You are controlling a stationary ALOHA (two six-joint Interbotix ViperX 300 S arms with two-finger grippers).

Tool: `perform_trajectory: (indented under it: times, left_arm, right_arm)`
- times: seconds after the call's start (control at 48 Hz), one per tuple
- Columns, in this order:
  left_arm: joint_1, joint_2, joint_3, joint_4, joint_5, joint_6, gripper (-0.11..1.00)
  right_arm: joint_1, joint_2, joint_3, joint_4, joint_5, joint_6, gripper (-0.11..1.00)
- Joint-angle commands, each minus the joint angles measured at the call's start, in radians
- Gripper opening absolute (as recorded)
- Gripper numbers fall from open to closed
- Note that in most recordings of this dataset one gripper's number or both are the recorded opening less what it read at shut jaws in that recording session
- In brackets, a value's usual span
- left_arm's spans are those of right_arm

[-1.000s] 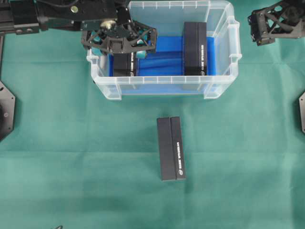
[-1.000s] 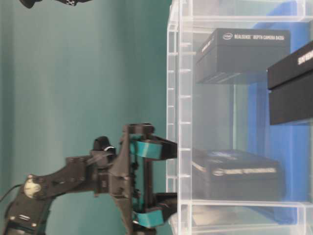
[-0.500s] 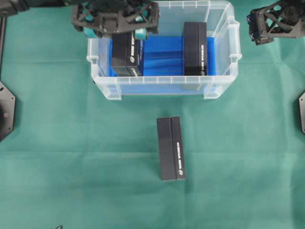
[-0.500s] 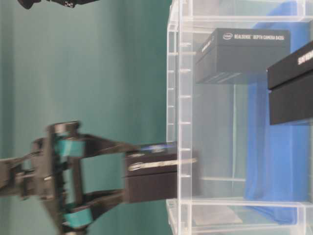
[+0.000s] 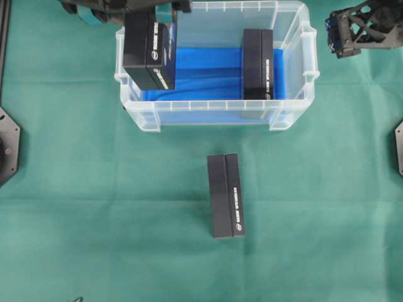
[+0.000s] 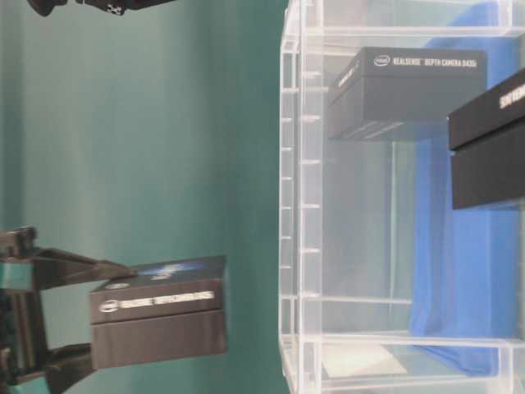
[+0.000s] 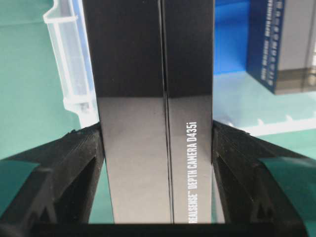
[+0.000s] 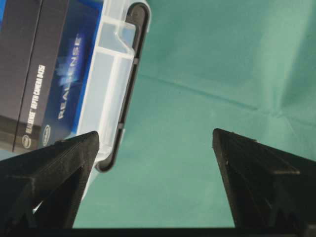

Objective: Take out the box from the case.
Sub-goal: 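Lift the gripped box pair up out of the bin with the left gripper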

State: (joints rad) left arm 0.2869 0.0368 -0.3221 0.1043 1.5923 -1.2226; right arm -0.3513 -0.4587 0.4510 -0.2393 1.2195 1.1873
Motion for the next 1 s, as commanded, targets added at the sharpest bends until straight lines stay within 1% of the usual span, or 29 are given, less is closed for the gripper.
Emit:
perform_trajectory:
  times: [0.0,0.125,0.979]
  left_arm:
    - [-0.003,-0.023,-0.061,0.003,0.014,0.002,0.61]
    - [-0.005,-0.014,-0.08,0.003,0.032,0.002,0.61]
    - [-0.005,-0.015,-0.072,0.009,0.032,0.0,0.62]
  right_arm:
    - [0.002,-0.009,-0.009,-0.006,-0.006,-0.002,0.93]
    - [0.002,-0.009,-0.009,-0.006,-0.006,-0.002,0.93]
    - [0.002,-0.009,-0.006,-0.006,-0.006,-0.002,0.93]
